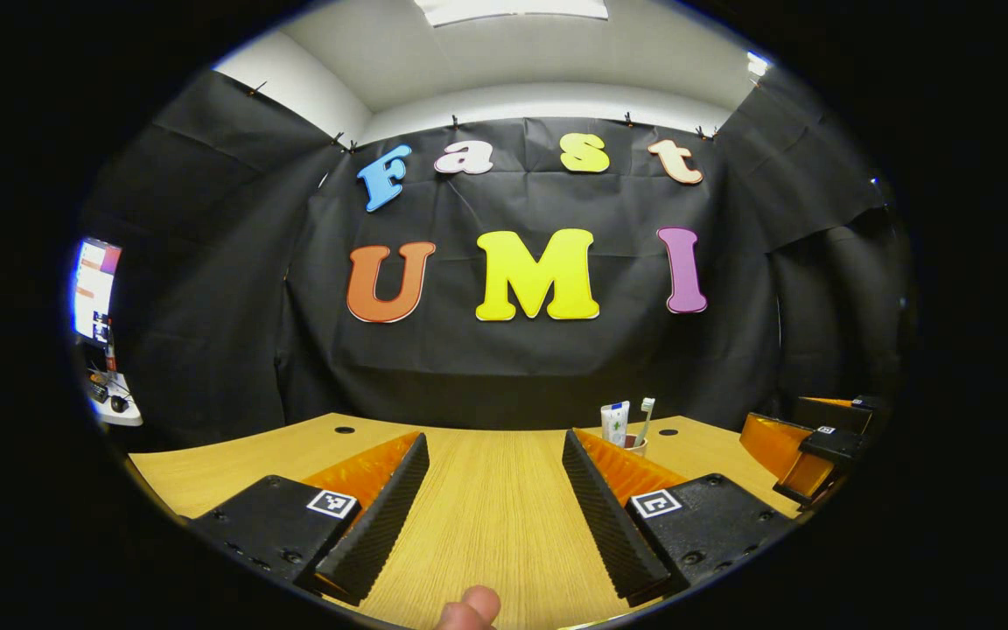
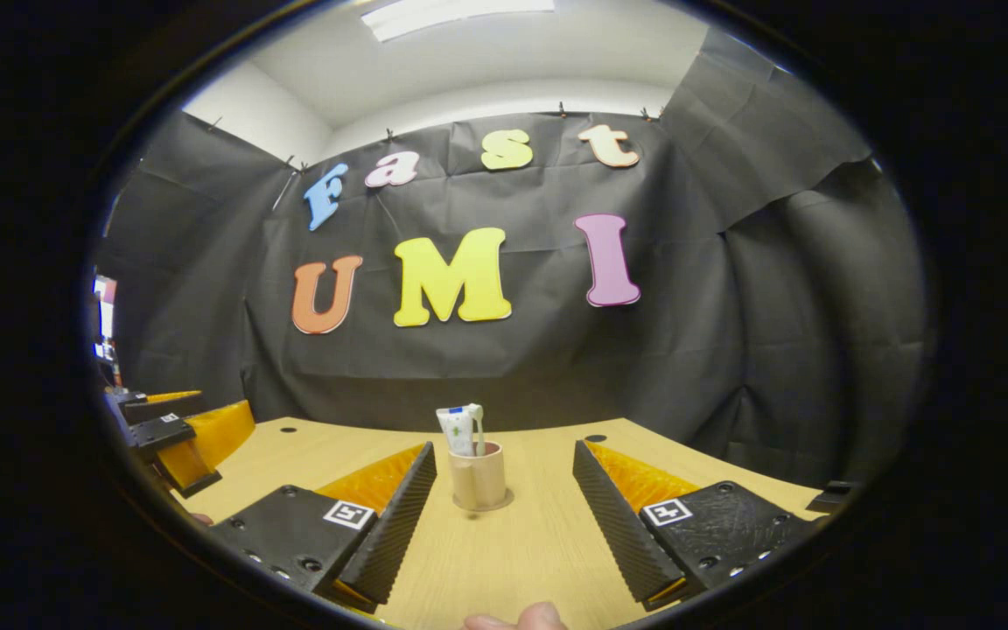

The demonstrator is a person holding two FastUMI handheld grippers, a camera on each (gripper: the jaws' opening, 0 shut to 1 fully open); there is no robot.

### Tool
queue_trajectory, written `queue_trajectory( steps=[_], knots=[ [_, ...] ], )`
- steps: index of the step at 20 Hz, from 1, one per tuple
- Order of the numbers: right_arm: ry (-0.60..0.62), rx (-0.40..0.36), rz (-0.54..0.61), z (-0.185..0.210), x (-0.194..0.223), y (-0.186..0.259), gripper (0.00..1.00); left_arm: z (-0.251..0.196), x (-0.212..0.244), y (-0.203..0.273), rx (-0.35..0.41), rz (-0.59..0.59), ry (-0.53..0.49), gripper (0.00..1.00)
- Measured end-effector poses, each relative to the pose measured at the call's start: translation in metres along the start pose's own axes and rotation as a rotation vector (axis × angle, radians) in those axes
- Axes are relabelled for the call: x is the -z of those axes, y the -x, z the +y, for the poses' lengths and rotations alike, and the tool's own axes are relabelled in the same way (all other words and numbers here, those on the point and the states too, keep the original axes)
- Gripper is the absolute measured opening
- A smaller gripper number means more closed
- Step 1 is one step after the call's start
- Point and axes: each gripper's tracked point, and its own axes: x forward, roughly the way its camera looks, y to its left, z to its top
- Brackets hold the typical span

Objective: Put the toothbrush and toothpaste on the desktop into the cup, then pick up the cup and place it on the coaster on the desktop.

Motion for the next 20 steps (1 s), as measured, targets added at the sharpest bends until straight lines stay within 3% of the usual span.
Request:
queue_trajectory(
  steps=[20],
  knots=[
    [0.001, -0.012, -0.005, 0.0017, -0.0038, -0.0003, 0.95, -0.0007, 0.0006, 0.0089, -0.028, 0.035, -0.012, 0.98]
  ],
)
